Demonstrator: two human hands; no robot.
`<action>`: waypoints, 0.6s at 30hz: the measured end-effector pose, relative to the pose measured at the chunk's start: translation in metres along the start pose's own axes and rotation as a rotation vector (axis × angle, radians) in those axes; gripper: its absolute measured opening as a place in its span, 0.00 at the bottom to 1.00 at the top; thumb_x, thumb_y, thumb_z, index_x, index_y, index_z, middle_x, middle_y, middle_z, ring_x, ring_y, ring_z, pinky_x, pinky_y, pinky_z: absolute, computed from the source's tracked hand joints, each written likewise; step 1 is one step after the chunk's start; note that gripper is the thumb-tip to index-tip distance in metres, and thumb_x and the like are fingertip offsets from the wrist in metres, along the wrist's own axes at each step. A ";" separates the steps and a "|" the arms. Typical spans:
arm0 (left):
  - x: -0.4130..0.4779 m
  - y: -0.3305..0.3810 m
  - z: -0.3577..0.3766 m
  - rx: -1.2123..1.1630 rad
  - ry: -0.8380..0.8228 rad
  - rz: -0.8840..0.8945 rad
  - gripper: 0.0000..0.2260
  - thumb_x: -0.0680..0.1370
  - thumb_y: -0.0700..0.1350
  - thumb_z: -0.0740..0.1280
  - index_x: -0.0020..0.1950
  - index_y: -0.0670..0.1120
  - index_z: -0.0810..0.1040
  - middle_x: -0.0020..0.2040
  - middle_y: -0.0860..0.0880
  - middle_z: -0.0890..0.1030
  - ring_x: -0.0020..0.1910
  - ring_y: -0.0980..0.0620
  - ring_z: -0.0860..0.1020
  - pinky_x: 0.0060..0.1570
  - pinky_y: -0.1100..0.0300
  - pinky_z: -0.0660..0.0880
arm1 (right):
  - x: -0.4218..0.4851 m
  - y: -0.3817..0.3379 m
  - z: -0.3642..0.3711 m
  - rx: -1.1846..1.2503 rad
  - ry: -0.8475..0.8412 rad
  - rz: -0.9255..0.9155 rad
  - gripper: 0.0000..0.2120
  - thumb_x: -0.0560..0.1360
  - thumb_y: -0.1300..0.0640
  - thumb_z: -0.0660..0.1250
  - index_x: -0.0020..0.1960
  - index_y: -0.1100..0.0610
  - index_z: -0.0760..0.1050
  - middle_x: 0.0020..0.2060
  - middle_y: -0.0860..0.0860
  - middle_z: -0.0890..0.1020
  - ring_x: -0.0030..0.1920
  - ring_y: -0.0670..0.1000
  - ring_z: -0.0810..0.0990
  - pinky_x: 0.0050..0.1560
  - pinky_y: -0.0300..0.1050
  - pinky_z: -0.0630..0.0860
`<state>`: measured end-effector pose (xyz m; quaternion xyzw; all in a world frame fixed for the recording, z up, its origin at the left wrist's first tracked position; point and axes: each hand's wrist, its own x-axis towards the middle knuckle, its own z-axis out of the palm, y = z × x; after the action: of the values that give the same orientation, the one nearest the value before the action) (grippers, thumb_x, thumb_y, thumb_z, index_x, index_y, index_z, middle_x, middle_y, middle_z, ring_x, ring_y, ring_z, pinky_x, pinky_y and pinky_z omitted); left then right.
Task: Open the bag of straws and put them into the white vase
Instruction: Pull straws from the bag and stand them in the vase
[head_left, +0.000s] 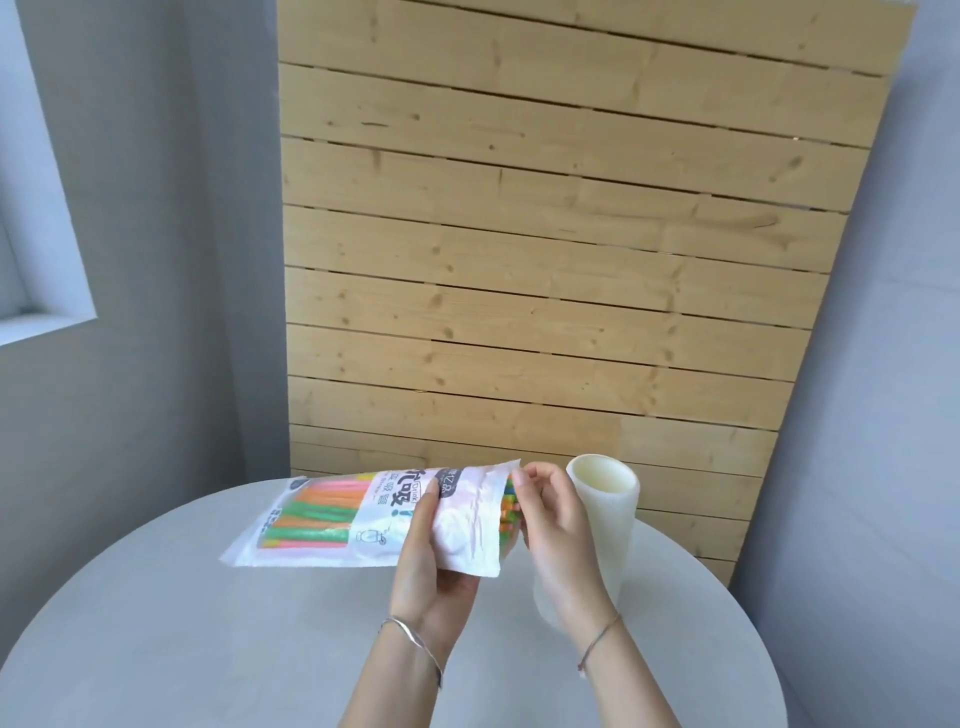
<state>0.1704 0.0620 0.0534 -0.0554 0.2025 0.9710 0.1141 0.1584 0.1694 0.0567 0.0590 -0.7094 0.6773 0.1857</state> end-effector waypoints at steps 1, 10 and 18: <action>0.000 0.000 -0.001 0.022 -0.006 0.002 0.19 0.78 0.50 0.63 0.65 0.40 0.76 0.51 0.41 0.85 0.43 0.48 0.85 0.39 0.52 0.82 | 0.001 0.000 -0.002 0.003 -0.014 0.002 0.05 0.77 0.55 0.63 0.43 0.56 0.72 0.31 0.44 0.76 0.29 0.40 0.71 0.32 0.31 0.66; -0.002 0.010 0.003 -0.035 -0.023 0.023 0.17 0.79 0.50 0.61 0.60 0.39 0.78 0.48 0.42 0.86 0.42 0.47 0.86 0.39 0.50 0.82 | 0.004 -0.019 -0.023 0.102 0.099 -0.078 0.06 0.77 0.61 0.62 0.42 0.58 0.72 0.22 0.44 0.70 0.23 0.44 0.63 0.24 0.35 0.61; -0.004 -0.001 0.008 -0.083 -0.007 -0.014 0.19 0.78 0.49 0.63 0.65 0.40 0.76 0.50 0.42 0.86 0.42 0.47 0.86 0.37 0.51 0.82 | -0.001 -0.032 -0.032 0.214 0.168 0.040 0.06 0.74 0.54 0.67 0.49 0.55 0.74 0.27 0.44 0.74 0.24 0.43 0.64 0.25 0.36 0.60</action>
<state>0.1740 0.0650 0.0612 -0.0583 0.1614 0.9779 0.1191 0.1760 0.1985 0.0867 0.0074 -0.6161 0.7552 0.2238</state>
